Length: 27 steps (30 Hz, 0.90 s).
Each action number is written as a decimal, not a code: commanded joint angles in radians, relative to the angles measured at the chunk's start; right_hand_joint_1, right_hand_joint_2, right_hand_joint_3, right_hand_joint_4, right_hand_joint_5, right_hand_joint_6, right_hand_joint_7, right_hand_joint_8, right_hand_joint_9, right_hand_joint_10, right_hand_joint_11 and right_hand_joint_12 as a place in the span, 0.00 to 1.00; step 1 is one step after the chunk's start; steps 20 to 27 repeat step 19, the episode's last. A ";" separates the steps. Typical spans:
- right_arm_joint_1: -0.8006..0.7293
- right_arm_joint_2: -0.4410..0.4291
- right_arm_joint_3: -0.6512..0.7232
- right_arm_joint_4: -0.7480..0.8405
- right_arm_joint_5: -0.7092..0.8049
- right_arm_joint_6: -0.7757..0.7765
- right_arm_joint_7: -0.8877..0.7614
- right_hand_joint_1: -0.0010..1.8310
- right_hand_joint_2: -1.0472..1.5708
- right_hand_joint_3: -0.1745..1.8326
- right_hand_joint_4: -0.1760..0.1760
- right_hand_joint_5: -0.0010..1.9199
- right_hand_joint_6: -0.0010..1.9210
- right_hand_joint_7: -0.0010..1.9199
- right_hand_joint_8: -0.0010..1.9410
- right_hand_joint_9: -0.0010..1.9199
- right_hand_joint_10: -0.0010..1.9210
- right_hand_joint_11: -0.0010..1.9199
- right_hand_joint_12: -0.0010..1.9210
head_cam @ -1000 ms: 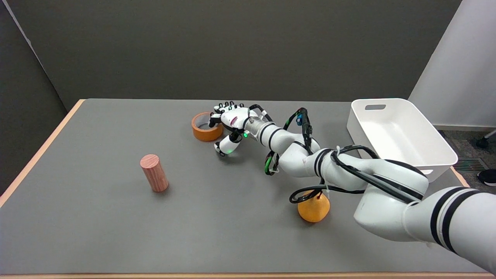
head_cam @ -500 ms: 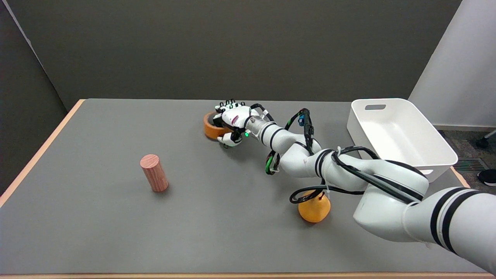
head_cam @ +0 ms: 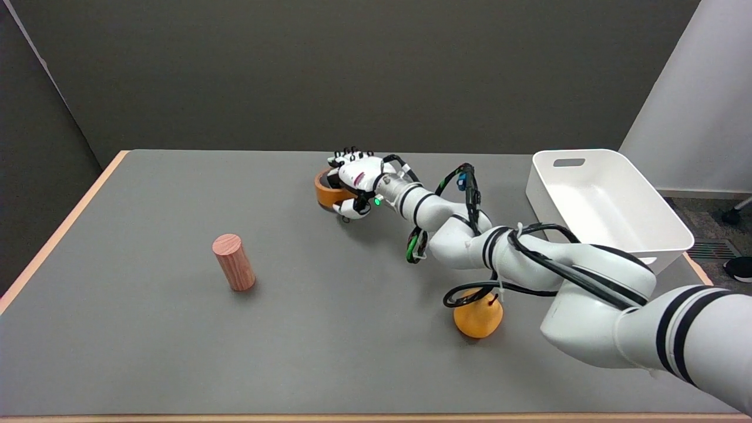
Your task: Pick up yellow tape.
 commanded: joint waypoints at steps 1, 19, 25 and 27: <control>-0.068 0.187 0.242 0.341 -0.058 -0.006 -0.161 0.47 0.85 0.29 0.58 0.30 0.88 0.04 0.12 0.00 0.10 0.00 0.17; -0.313 0.556 0.835 0.648 0.049 -0.065 -0.441 0.49 0.82 0.35 0.55 0.32 0.86 0.06 0.17 0.02 0.12 0.00 0.27; -0.313 0.556 0.835 0.648 0.049 -0.065 -0.441 0.49 0.82 0.35 0.55 0.32 0.86 0.06 0.17 0.02 0.12 0.00 0.27; -0.313 0.556 0.835 0.648 0.049 -0.065 -0.441 0.49 0.82 0.35 0.55 0.32 0.86 0.06 0.17 0.02 0.12 0.00 0.27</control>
